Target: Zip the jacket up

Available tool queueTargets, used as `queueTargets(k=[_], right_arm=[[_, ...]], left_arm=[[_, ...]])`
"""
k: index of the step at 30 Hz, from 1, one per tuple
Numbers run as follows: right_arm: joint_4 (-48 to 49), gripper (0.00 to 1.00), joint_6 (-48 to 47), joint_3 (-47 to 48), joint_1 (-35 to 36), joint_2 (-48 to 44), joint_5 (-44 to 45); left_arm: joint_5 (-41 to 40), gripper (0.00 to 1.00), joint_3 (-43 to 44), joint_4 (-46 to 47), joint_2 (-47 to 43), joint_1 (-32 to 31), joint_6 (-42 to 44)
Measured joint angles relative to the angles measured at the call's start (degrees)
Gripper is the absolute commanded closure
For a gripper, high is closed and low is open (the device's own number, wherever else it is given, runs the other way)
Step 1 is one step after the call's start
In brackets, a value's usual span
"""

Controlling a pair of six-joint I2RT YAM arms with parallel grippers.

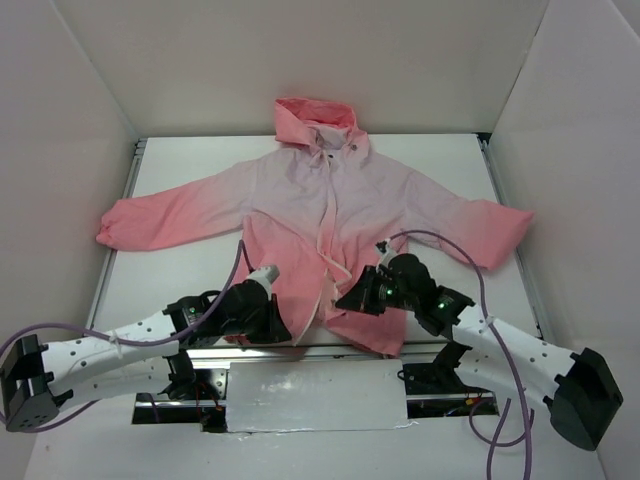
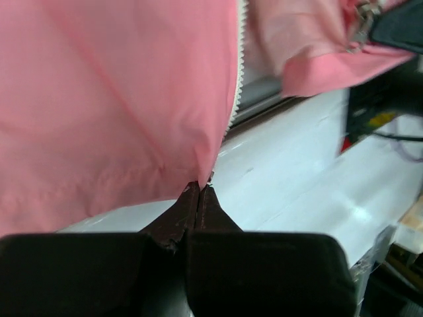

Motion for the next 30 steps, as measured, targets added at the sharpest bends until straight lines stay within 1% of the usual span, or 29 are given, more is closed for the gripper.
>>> queueTargets(k=[3, 6, 10, 12, 16, 18, 22, 24, 26, 27, 28, 30], right_arm=[[-0.79, 1.0, 4.85, -4.55, 3.98, 2.36, -0.17], [-0.81, 1.0, 8.2, -6.23, 5.9, 8.94, -1.03], [0.24, 1.0, 9.25, -3.82, 5.75, 22.34, -1.36], [0.02, 1.0, 9.42, -0.26, 4.7, 28.72, -2.8], [-1.11, 1.0, 8.15, 10.8, -0.52, 42.07, -7.34], [-3.3, 1.0, 6.88, 17.09, -4.09, 47.87, -9.42], [-13.99, 1.0, 1.44, 36.22, -11.06, 58.82, -7.06], [-18.67, 1.0, -2.14, 47.82, -13.81, 64.65, -6.14], [-22.36, 1.0, -5.73, 58.03, -15.37, 69.2, -4.61], [-23.39, 1.0, -7.21, 61.48, -15.91, 70.31, -3.87], [-23.96, 1.0, -8.72, 63.8, -16.33, 70.66, -3.08], [-23.15, 1.0, -10.95, 63.6, -16.55, 68.63, -2.49]], left_arm=[[1.62, 1.0, -4.5, -0.85, 0.81, -0.83, -3.23], [1.68, 1.0, -5.03, -2.16, 4.13, -0.98, -5.88], [0.09, 1.0, -1.16, -3.72, 11.1, -0.85, -8.24], [-1.01, 1.0, 2.12, -4.79, 14.29, -0.5, -8.68], [-4.33, 1.0, 8.66, -6.97, 17.7, 2.16, -8.48], [-5.38, 1.0, 10.93, -7.89, 17.62, 5.84, -8.0], [-6.51, 1.0, 16.33, -8.76, 17.35, 16.06, -3.56], [-7.69, 1.0, 20.2, -9.11, 17.59, 19.37, -0.61], [-7.78, 1.0, 24.44, -9.22, 18.56, 20.15, 2.03], [-7.32, 1.0, 26.12, -8.94, 19.3, 20.11, 3.13], [-6.64, 1.0, 26.99, -8.52, 19.96, 19.89, 3.93], [-5.84, 1.0, 26.82, -8.02, 21.14, 18.56, 5.2]])
